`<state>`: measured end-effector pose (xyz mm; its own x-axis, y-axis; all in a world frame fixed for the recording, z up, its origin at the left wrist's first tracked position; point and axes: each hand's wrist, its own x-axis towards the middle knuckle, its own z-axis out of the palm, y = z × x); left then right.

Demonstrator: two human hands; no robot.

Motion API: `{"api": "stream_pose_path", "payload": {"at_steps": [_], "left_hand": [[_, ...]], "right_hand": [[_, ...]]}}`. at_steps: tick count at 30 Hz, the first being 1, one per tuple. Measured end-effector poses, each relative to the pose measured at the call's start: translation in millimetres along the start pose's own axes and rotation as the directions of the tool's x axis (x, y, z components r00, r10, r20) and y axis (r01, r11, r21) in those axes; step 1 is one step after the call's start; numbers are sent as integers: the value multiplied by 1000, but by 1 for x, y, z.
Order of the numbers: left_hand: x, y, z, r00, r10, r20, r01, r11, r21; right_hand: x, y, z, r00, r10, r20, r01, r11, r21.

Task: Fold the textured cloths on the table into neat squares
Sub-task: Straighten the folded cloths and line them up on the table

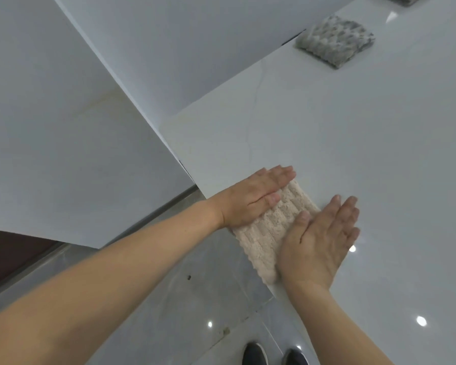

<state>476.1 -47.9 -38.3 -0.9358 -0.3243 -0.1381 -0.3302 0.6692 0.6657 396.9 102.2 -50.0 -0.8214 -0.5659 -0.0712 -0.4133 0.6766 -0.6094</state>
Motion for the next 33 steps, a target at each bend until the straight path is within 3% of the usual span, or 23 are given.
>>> {"api": "stream_pose_path", "payload": {"at_steps": [5, 8, 14, 17, 21, 25, 33], "left_hand": [[2, -8, 5, 1000, 19, 17, -24, 942, 334], [3, -7, 7, 1000, 2, 28, -13, 913, 408], [1, 6, -1, 992, -121, 42, 95, 913, 397], [-2, 15, -16, 970, -218, -107, 243, 898, 368], [-2, 13, -47, 941, -264, -213, 333, 838, 433], [2, -11, -79, 931, -273, -241, 358, 808, 468], [32, -53, -135, 933, -245, -264, 345, 817, 462]], "right_hand": [[0, -2, -2, 997, 23, 70, -14, 992, -128], [1, 2, -5, 994, 14, 108, 4, 986, -168], [15, 6, -30, 977, -20, 211, 67, 974, -218], [36, -7, -43, 961, -127, 245, 184, 957, -225], [67, -32, -48, 920, -223, 322, 317, 907, -277], [92, -64, -39, 896, -268, 353, 378, 878, -294], [127, -113, -8, 918, -249, 308, 340, 894, -290]]}}
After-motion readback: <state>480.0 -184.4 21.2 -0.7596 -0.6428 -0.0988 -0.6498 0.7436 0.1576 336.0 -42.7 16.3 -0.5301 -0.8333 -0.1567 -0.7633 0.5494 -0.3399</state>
